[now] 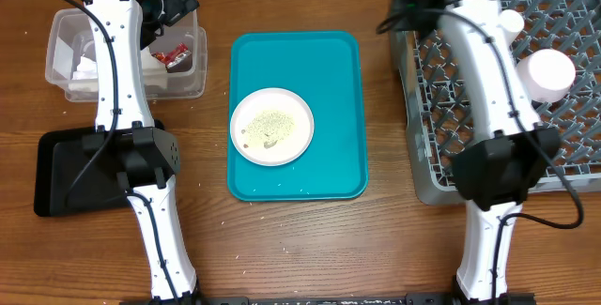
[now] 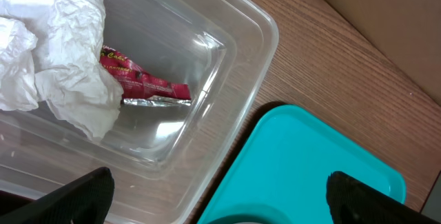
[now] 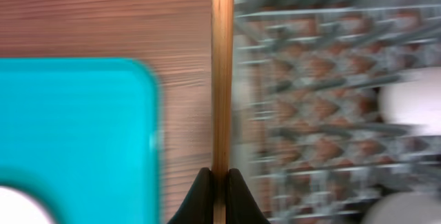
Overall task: Sort waste into correct bins and load items into the dishwasher
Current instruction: 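Carry the second chopstick to the rack and insert it upright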
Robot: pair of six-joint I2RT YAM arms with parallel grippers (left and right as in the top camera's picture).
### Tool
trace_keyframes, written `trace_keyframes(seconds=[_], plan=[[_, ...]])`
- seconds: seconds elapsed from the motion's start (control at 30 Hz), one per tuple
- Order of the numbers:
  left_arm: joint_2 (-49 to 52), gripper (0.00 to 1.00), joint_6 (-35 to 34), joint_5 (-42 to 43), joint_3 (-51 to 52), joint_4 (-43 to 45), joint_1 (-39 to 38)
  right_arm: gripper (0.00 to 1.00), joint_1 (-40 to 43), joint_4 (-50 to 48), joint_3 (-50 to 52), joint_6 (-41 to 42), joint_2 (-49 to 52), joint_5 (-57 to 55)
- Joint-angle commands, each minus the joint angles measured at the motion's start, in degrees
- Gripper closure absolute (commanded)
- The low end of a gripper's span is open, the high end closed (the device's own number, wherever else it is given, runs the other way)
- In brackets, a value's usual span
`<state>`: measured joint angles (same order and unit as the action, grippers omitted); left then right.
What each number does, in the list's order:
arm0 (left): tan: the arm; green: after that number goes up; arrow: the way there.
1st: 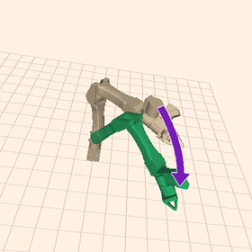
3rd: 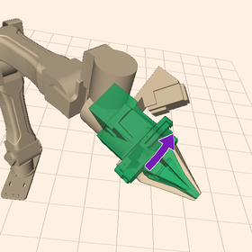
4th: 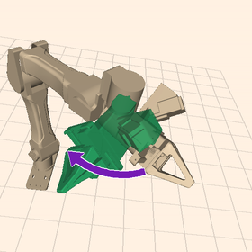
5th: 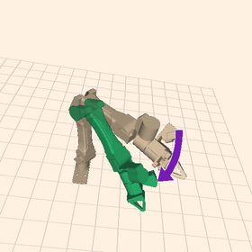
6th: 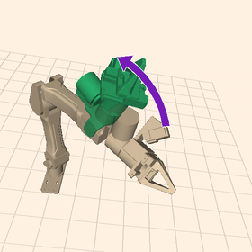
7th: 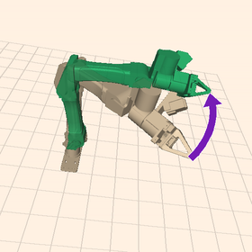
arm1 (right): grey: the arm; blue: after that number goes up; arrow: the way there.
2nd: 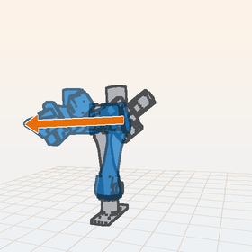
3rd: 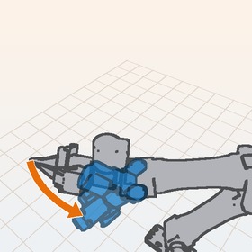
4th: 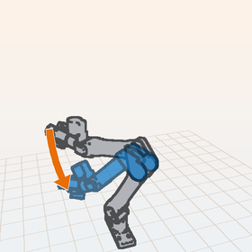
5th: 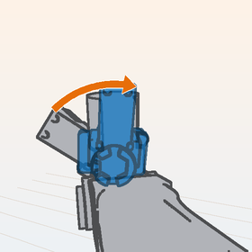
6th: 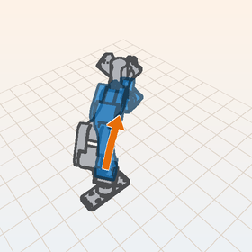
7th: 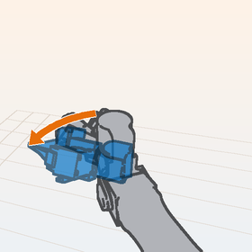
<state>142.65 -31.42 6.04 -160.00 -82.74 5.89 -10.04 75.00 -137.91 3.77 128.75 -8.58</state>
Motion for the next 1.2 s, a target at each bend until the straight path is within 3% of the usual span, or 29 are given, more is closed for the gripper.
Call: trace_keyframes(seconds=[0.0,0.3,0.5,0.8,0.97,1.17], plan=[[-1.2,0.00,-0.3,0.4,-0.2,0.1,0.0,0.96,4.4,0.0,0.7,-9.0,-0.5,2.4],[-1.2,0.00,-0.3,0.4,-0.2,0.1,0.0,0.95,11.7,0.4,1.0,-12.6,-0.3,21.9],[-1.2,0.00,-0.3,0.4,-0.2,0.1,0.0,0.80,11.6,0.6,1.0,-12.6,0.2,20.5],[-1.2,0.00,-0.3,0.4,-0.2,0.1,0.0,0.73,11.5,2.2,1.0,-11.7,1.2,19.6],[-1.2,0.00,-0.3,0.4,-0.2,0.1,0.0,0.61,10.3,2.6,1.0,-11.7,1.2,26.2],[-1.2,0.00,-0.3,0.4,-0.2,0.1,0.0,0.37,6.3,1.2,1.0,-7.5,1.2,34.2]])
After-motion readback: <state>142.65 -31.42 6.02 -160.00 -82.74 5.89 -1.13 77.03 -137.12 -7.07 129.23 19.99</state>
